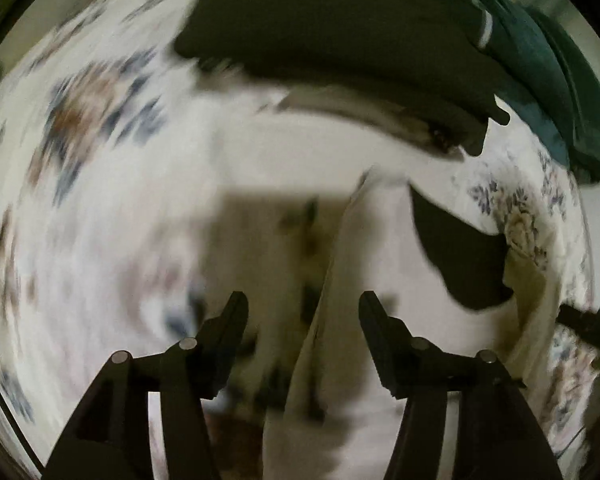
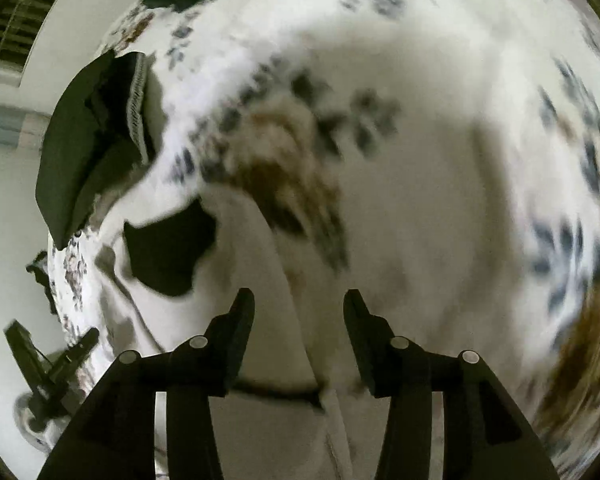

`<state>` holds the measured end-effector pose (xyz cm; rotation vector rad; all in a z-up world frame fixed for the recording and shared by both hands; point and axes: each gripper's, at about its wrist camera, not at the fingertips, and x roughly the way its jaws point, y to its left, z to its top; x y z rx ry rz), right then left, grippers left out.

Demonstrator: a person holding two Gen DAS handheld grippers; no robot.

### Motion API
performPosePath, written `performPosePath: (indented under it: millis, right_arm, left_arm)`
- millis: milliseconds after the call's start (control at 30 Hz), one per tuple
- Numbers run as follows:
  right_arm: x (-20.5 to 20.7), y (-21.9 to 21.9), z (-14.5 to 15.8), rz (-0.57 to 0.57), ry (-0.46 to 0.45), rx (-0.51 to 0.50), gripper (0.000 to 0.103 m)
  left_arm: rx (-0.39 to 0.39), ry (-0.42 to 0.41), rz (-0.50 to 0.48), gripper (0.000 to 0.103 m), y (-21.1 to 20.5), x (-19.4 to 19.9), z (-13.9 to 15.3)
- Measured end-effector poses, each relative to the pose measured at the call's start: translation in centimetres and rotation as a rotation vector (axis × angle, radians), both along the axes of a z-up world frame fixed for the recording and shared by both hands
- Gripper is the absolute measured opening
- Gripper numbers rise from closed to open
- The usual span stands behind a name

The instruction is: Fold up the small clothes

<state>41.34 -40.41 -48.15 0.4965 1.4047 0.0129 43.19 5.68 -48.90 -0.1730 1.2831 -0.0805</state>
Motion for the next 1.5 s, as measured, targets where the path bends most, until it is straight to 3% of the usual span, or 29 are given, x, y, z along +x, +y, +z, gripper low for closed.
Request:
performPosePath:
  millis: [233,400,533,567,600,633,667,700,833,1033,1233,1367,1500]
  right_arm:
    - [9.4,5.1,-2.5,0.236,0.078,-0.104,0.049]
    - [11.8,7.5,-5.5,0.318,0.188,-0.153,0.049]
    - [12.4,7.7,-6.8,0.323,0.222,-0.171,0.049]
    - [12.6,7.6,-6.8,0.314,0.221,-0.165,0.047]
    - [12.7,7.4,-6.7,0.305,0.21,-0.159,0.037]
    - [12.8,7.3,-6.5,0.303,0.2,-0.158,0.03]
    - [13.0,7.2,-6.2,0.299,0.191,-0.166,0.011]
    - [13.1,7.0,-5.8,0.291,0.178,-0.166,0.004]
    - [12.8,6.2,-3.2,0.281,0.1,-0.165,0.003]
    - [9.5,5.7,2.3,0.237,-0.031,-0.117,0.003]
    - [1.9,7.8,7.6,0.222,-0.122,-0.085,0.003]
    - [-5.2,9.7,7.7,0.247,-0.101,-0.096,0.003]
    - [-12.1,10.4,5.8,0.254,-0.04,-0.096,0.003]
  left_arm:
    - [0.117,0.084,-0.246,0.055,-5.6,7.9,-3.9]
    - [0.17,0.152,-0.317,0.055,-7.6,9.6,-6.1]
    - [0.165,0.146,-0.321,0.055,-7.6,10.3,-6.1]
    - [0.164,0.131,-0.326,0.051,-7.5,10.2,-5.9]
    - [0.158,0.118,-0.33,0.042,-7.3,10.1,-5.8]
    - [0.149,0.11,-0.332,0.014,-7.1,9.9,-5.5]
    - [0.146,0.106,-0.325,0.004,-6.8,9.7,-5.4]
    - [0.145,0.094,-0.314,0.004,-6.4,9.5,-4.9]
    - [0.11,0.032,-0.263,0.003,-4.7,8.0,-2.6]
    - [0.068,-0.044,-0.178,0.003,-1.8,3.0,2.1]
    - [0.017,-0.091,-0.113,0.003,0.3,-4.9,6.4]
    - [0.011,-0.059,-0.103,0.003,-0.4,-10.4,6.2]
    - [-0.005,-0.007,-0.076,0.003,-0.2,-15.9,5.3]
